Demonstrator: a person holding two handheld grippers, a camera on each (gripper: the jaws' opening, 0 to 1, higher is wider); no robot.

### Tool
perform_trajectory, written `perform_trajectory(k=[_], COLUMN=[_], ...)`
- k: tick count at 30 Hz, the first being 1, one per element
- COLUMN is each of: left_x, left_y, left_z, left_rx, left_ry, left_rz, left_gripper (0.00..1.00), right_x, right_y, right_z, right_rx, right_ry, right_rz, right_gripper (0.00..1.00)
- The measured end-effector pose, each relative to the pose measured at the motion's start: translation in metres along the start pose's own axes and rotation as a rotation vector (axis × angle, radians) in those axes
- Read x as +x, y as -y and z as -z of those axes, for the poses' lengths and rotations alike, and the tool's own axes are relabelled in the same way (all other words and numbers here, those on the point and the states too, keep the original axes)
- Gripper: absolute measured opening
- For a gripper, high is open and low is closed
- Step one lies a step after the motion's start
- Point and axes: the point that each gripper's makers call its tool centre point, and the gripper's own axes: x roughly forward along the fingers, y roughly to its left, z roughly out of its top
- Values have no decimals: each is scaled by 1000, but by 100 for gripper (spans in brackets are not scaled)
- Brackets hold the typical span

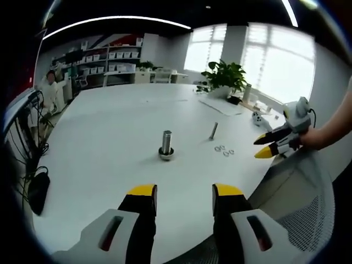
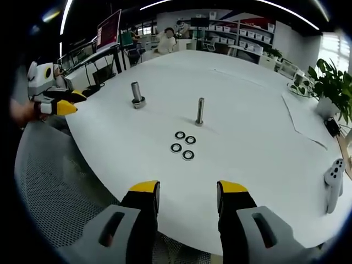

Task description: Place the washer onto the threaded stud by aligning its center hole with the stud, sliding it down to the base, and recovering from edge contact or off-axis alignment until the washer reaches the visible bottom stop.

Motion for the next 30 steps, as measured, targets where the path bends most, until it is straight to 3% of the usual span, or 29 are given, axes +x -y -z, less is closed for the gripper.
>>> perform_trajectory(k=[30], left_x=[1], left_y=[3], left_z=[0], left_rx=[-10], left_ry=[5], left_rz=[24], left_gripper=[40], right_x=[2], right_y=[0], right_z=[5], right_rx=[4], right_ry=[-23], right_rz=[0], right_gripper=[45])
